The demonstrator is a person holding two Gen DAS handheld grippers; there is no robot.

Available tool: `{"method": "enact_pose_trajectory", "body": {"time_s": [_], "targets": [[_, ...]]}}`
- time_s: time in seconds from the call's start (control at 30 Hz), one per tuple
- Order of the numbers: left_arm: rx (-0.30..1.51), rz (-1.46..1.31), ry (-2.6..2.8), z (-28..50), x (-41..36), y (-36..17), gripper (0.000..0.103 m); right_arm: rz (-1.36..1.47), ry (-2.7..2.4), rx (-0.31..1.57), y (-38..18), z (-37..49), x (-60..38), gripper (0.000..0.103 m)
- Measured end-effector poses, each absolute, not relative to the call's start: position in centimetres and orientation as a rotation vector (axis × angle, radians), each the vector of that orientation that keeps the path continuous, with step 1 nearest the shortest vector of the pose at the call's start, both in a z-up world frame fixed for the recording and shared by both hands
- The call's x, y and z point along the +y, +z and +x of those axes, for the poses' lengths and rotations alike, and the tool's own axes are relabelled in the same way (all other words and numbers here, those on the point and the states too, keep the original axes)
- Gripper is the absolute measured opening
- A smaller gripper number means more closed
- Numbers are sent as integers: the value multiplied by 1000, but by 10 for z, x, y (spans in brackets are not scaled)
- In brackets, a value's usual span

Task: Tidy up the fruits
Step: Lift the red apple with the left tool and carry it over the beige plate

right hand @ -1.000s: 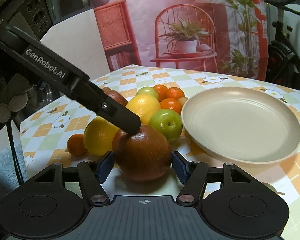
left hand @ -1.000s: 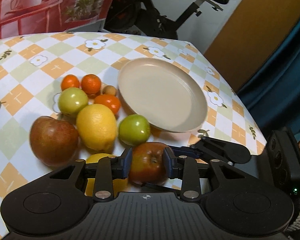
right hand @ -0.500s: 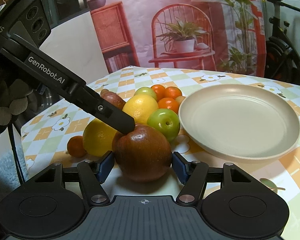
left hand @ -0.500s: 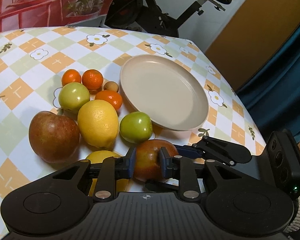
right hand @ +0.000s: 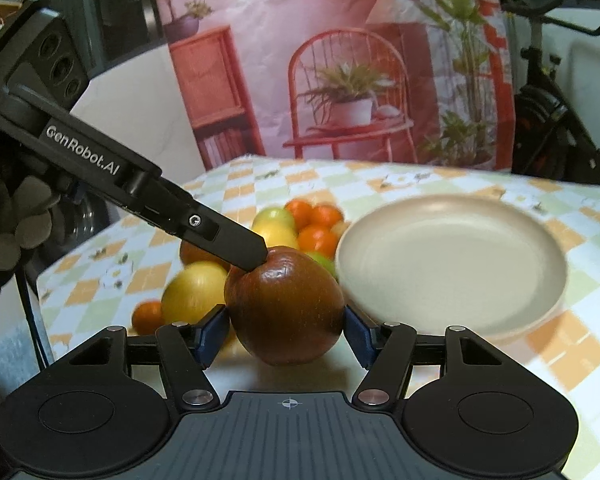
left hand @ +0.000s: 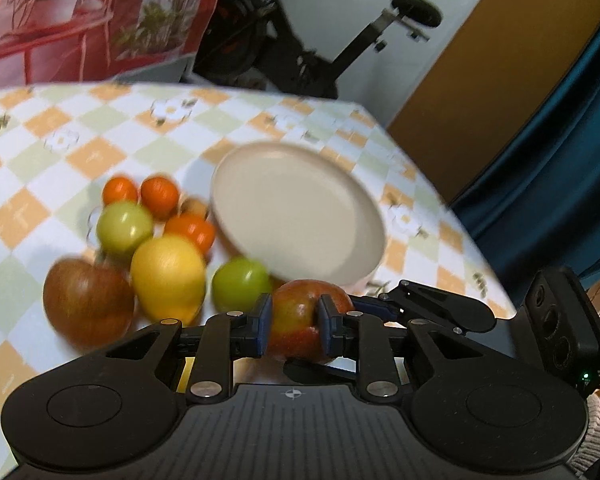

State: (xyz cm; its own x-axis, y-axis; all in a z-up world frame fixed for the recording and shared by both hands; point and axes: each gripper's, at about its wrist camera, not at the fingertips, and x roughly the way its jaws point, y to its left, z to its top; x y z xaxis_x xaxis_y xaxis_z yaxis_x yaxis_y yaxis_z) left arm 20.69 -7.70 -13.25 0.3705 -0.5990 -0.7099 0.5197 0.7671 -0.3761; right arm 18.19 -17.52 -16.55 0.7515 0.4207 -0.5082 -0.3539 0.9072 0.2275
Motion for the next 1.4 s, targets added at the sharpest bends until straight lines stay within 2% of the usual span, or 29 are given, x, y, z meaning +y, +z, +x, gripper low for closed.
{"method": "enact_pose_trajectory", "body": {"time_s": [0.37, 0.57, 1.4], "targets": [[745, -84, -764, 228, -94, -54, 26, 120, 399, 475, -84, 216, -201, 59], [698, -77, -751, 246, -106, -39, 26, 83, 394, 447, -61, 244, -207, 59], [953, -10, -713, 353, -136, -126, 25, 212, 341, 681, -173, 345, -250, 59]]}}
